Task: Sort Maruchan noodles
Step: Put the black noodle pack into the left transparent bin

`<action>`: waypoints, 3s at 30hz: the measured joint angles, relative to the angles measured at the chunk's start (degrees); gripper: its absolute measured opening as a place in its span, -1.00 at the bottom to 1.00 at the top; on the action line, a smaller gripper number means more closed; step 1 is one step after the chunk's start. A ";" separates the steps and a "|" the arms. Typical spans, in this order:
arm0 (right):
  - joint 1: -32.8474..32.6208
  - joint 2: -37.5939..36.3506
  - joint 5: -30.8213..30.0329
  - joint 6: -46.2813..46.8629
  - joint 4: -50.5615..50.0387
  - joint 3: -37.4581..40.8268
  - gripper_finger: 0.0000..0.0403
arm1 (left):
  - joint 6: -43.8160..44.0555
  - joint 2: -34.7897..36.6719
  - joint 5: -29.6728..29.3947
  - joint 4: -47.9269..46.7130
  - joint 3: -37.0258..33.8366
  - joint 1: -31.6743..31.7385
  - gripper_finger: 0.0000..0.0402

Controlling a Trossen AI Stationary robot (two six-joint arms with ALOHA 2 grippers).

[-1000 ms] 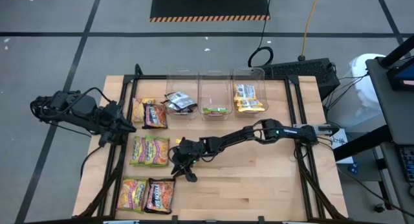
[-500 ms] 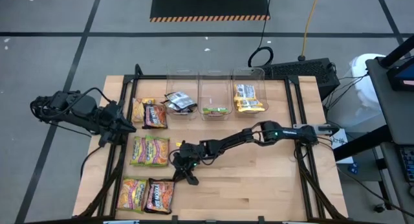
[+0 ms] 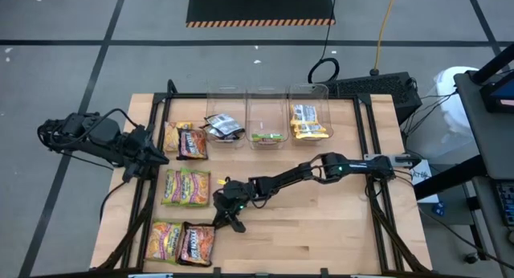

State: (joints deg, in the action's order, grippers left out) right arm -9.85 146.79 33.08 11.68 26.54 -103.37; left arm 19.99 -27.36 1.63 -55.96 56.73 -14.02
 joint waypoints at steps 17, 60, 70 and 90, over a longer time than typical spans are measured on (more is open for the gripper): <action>-1.29 0.58 -0.49 -6.70 1.66 0.15 -0.67 | 0.00 0.00 0.00 0.00 0.00 -0.02 -0.86; 2.94 -15.56 -3.51 -18.84 -17.40 0.17 -1.00 | 0.74 0.00 -0.02 0.01 0.00 -0.01 -0.86; 5.18 -24.83 -12.57 -27.10 -31.21 0.15 -1.00 | 0.01 0.00 -0.04 -1.73 0.00 0.00 -0.86; 16.20 -35.47 -19.66 -29.49 -33.29 0.15 -1.00 | -0.79 0.00 -0.09 -1.68 0.00 0.00 -0.86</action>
State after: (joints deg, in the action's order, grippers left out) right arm 6.35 111.32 13.42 -17.81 -6.74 -103.22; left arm 19.20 -27.35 1.54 -57.65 56.73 -14.02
